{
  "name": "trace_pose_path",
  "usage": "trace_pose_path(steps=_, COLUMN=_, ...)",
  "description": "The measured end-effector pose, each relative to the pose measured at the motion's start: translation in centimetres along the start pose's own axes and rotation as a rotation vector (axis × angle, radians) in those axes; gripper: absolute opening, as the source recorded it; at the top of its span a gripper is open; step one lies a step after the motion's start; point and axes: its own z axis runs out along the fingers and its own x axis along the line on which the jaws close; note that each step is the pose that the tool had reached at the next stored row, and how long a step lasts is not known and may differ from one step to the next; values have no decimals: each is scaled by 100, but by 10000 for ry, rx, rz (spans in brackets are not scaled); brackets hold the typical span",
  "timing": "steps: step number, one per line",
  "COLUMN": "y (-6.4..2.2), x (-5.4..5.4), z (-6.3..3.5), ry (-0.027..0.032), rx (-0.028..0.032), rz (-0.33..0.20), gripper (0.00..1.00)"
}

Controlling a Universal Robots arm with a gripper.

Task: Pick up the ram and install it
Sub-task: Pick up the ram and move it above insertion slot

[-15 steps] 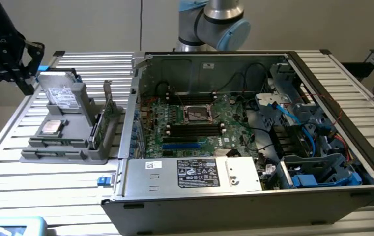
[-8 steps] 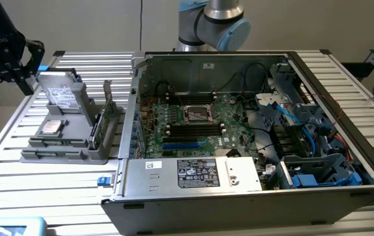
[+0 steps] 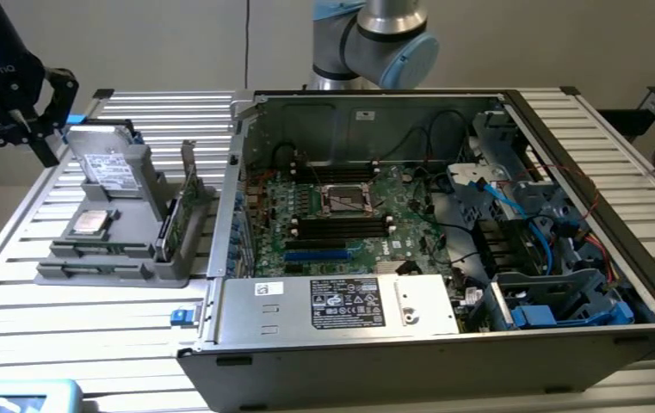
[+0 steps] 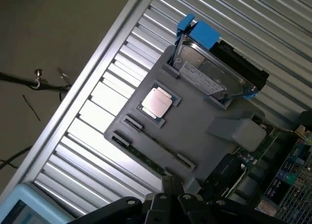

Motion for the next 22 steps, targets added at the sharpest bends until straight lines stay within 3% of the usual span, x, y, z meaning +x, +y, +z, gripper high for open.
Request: trace_pose_path(steps=22, y=0, x=1, z=3, ry=99, rx=-66, rz=-4008, gripper=11)
